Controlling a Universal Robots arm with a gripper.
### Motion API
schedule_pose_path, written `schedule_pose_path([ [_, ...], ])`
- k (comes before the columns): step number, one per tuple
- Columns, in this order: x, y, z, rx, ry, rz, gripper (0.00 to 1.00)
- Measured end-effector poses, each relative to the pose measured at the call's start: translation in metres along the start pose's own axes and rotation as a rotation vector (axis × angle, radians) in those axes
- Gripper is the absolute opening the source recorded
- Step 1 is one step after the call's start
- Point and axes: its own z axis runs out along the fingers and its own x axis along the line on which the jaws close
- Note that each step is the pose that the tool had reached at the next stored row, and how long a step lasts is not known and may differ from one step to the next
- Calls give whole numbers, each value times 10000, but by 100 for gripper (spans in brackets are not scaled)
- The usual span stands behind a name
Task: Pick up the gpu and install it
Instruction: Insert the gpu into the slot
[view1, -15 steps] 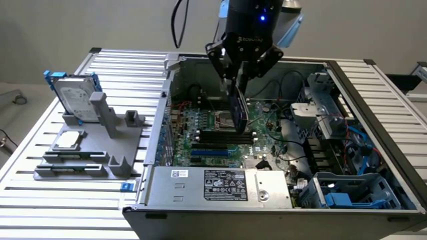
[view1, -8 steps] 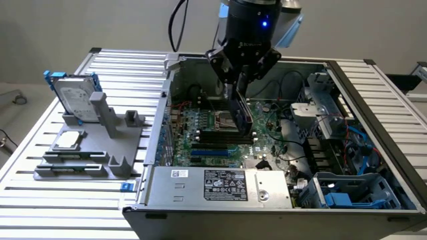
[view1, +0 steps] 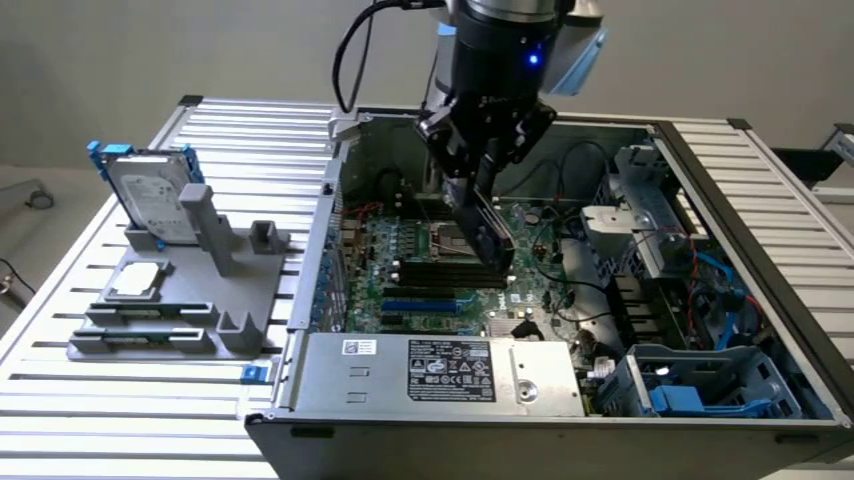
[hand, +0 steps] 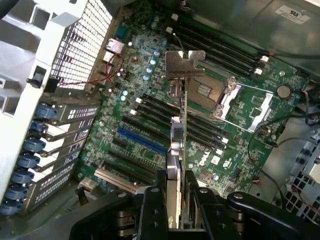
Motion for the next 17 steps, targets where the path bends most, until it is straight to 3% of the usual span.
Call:
schedule_pose_path([
  [17, -6, 2, 117, 143, -75, -3075, 26],
])
